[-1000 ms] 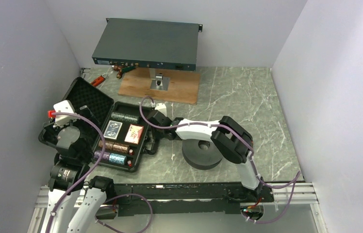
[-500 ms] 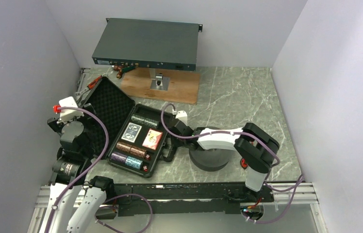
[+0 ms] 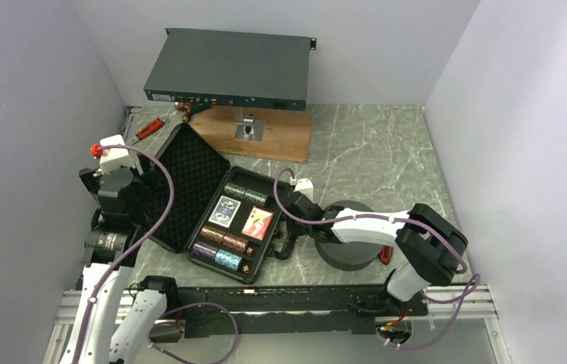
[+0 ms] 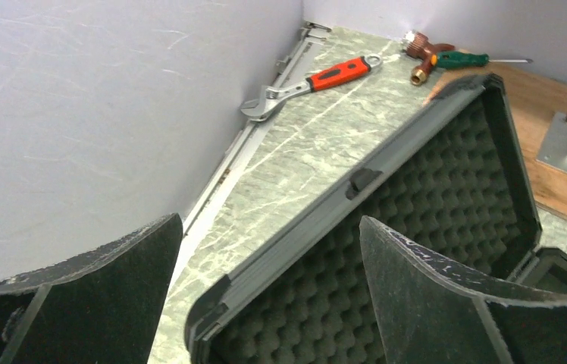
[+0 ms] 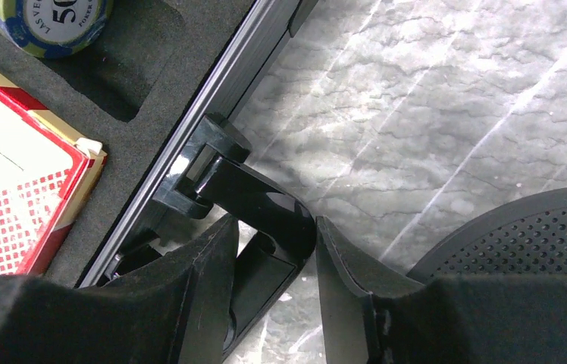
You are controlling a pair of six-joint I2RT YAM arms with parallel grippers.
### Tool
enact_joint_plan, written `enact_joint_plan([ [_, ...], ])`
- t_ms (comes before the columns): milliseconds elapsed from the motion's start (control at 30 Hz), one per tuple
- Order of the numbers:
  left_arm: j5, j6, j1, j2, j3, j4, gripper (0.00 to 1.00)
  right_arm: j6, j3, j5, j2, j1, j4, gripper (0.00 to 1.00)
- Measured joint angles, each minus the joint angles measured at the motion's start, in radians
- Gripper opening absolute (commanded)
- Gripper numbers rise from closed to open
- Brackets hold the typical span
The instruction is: Pack up texas hold em set
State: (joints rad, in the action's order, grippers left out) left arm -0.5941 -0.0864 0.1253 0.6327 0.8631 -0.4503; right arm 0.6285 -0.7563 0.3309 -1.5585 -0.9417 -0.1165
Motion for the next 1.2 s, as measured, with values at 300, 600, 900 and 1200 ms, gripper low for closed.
enact_joint_plan([
  [300,0.181,-0.069,-0.261,0.129,0.108,-0.034,0.92,-0.003,0.006,-0.016,0.026,0.019,-0.033,0.52],
  [600,0.508,-0.224,-0.56,0.315,0.13,-0.041,0.75,0.002,0.018,-0.05,0.037,0.027,-0.035,0.57],
  [900,0.826,-0.357,-0.741,0.502,0.129,-0.001,0.56,0.001,0.018,-0.081,0.034,0.029,-0.04,0.61],
  [1200,0.955,-0.379,-0.761,0.584,0.112,0.009,0.28,0.0,0.018,-0.108,0.04,0.029,-0.051,0.65],
])
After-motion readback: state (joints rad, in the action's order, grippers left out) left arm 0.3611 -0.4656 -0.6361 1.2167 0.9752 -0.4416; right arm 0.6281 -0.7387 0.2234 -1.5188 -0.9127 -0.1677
